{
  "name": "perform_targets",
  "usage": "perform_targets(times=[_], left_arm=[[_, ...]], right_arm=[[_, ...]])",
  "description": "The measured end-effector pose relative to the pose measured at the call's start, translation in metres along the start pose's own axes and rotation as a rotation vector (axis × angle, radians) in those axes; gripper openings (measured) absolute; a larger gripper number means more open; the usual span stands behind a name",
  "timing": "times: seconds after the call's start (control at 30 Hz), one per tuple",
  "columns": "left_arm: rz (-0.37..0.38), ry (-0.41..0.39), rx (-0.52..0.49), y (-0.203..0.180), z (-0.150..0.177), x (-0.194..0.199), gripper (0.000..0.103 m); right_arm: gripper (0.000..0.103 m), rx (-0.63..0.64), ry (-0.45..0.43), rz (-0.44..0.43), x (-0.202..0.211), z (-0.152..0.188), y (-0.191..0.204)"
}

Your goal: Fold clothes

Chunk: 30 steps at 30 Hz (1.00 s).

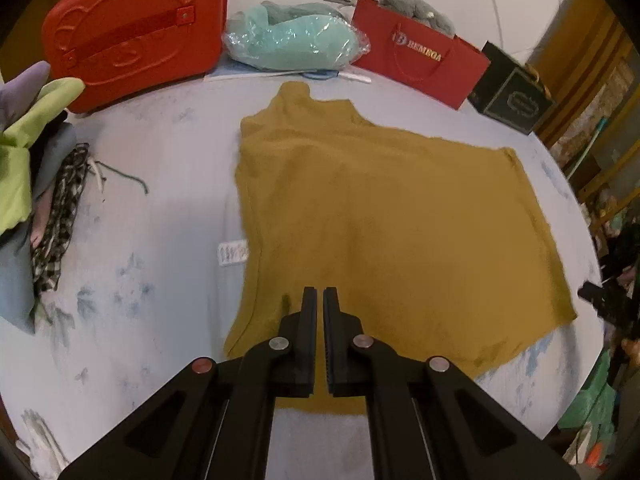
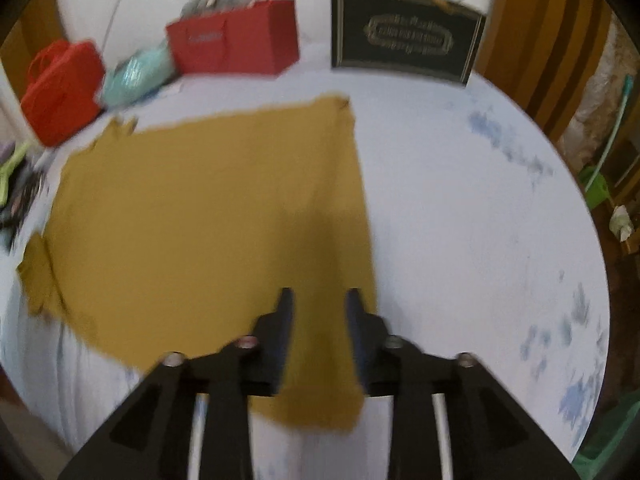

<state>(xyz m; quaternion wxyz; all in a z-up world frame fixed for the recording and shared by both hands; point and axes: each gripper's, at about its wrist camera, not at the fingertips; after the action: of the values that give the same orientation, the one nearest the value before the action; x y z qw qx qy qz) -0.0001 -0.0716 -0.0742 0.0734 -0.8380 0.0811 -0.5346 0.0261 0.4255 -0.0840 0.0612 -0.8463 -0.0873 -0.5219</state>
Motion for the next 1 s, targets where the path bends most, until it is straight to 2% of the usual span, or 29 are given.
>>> perform_targets(times=[0.07, 0.13, 0.17, 0.2, 0.4, 0.57, 0.73, 0.8, 0.9, 1.0], left_arm=[[-0.02, 0.012, -0.017, 0.0, 0.01, 0.001, 0.007], [-0.035, 0.035, -0.035, 0.001, 0.023, 0.0, 0.029], [-0.037, 0.047, -0.044, 0.001, 0.032, 0.0, 0.043], [-0.04, 0.059, -0.053, 0.001, 0.04, -0.001, 0.045], [-0.019, 0.095, -0.043, -0.001, 0.073, -0.003, 0.046], [-0.064, 0.05, -0.037, -0.004, 0.076, -0.016, 0.046], [-0.118, 0.058, -0.047, -0.006, 0.075, -0.043, 0.046], [-0.135, 0.04, -0.07, -0.011, 0.078, -0.046, 0.053], [-0.163, 0.024, -0.079, -0.016, 0.082, -0.049, 0.053], [-0.174, 0.028, -0.051, -0.016, 0.082, -0.05, 0.052]], right_arm=[[0.047, 0.002, 0.04, -0.005, -0.004, 0.024, 0.004], [0.05, 0.008, 0.067, -0.007, -0.007, 0.044, 0.01], [0.051, 0.012, 0.075, -0.004, -0.008, 0.051, 0.012], [0.053, 0.017, 0.082, -0.001, -0.008, 0.059, 0.015], [0.053, 0.047, 0.096, 0.048, -0.015, 0.073, 0.021], [0.057, 0.072, 0.078, 0.077, -0.017, 0.071, 0.021], [0.059, 0.085, 0.048, 0.074, -0.02, 0.068, 0.02], [0.062, 0.08, 0.03, 0.068, -0.023, 0.066, 0.017], [0.073, 0.019, 0.02, 0.043, -0.027, 0.065, 0.008], [0.074, -0.023, 0.007, 0.037, -0.028, 0.066, 0.003]])
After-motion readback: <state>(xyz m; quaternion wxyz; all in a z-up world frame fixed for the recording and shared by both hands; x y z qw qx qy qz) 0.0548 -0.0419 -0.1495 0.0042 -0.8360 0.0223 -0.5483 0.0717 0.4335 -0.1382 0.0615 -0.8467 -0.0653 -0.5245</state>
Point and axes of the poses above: each gripper's, at about its wrist camera, not at the fingertips, and x roughly against the way its jaws point, y to its left, z to its underside, and after that the axes turned 4 degrees about x, right-handed
